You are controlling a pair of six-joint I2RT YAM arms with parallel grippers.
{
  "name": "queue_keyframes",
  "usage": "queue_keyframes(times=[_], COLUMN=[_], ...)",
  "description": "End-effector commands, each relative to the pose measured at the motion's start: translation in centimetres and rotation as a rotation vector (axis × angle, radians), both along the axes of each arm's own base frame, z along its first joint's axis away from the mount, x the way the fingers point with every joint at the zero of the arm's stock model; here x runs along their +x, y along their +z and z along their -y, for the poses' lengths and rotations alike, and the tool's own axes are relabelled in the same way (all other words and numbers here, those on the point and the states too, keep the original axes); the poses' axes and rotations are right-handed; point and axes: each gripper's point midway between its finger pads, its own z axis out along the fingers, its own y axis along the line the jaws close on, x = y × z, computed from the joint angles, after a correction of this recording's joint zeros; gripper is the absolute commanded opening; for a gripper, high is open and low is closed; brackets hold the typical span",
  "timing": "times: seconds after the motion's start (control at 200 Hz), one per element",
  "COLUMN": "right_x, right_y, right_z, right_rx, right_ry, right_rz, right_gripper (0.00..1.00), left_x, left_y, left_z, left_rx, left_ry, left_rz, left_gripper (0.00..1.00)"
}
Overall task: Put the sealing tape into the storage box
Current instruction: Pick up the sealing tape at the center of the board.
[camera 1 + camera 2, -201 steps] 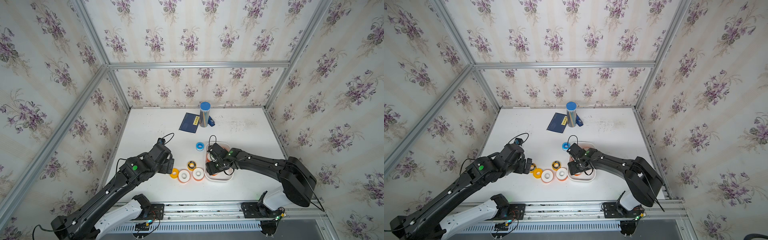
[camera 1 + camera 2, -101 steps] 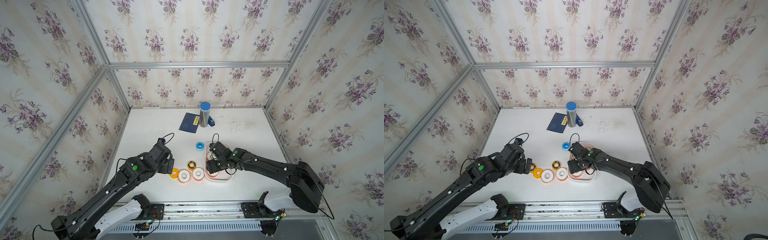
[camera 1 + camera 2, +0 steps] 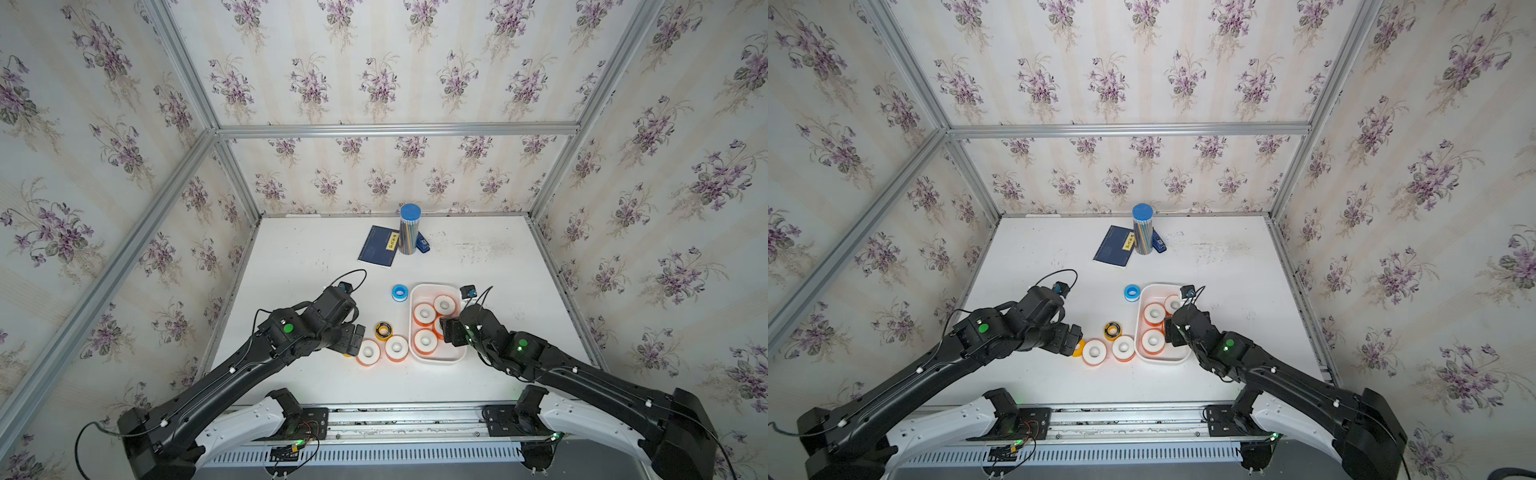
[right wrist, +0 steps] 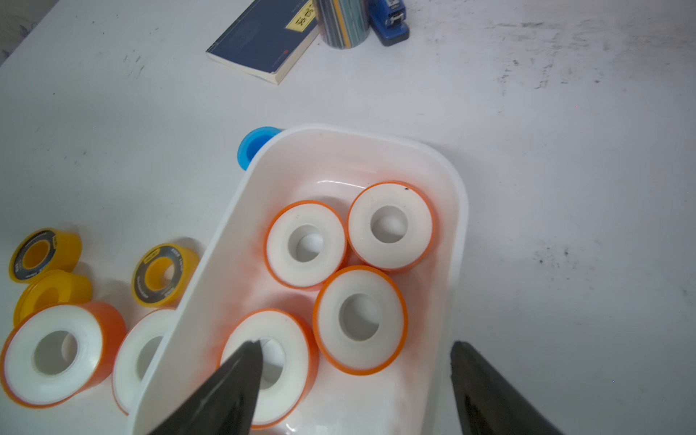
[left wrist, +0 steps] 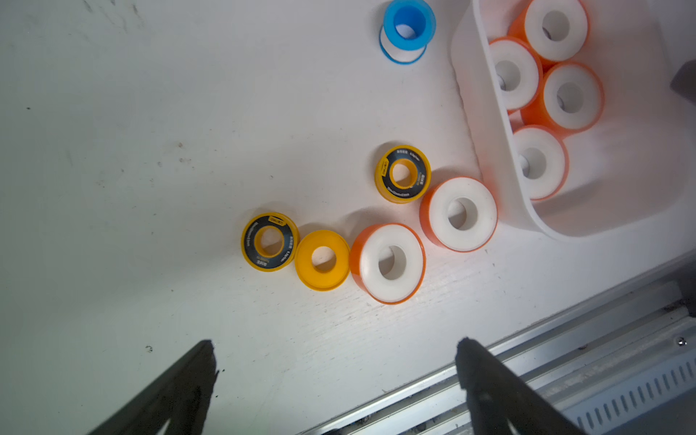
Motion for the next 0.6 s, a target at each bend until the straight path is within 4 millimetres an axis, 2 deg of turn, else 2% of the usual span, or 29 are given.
queue_keyframes(times=[0.0, 0.145, 0.41, 0.595], right_x=[1.0, 0.3, 0.0, 0.0], right_y=[1.3, 0.5, 1.3, 0.7], right_z=[1.6, 3.3, 3.8, 4.1], right_rx=[0.048, 0.079, 0.139, 0.133], right_ry=[-0.106, -0.161, -0.166, -0.178], right_rz=[0.110, 0.129, 0.178, 0.181], right_gripper=[0.85, 0.89, 0.92, 0.93], left_x=[-0.6, -1.0, -0.8, -0.8], left_y=[-1.4, -3.8, -6.3, -8.4], left_z=[2.0, 3.3, 4.5, 5.2], left_rx=[0.019, 0.171, 0.293, 0.355], left_ry=[-0.054, -0.100, -0.136, -0.173], left_rz=[-0.050, -0.093, -0.152, -0.192], left_gripper=[0.97, 0.97, 0.97, 0.98])
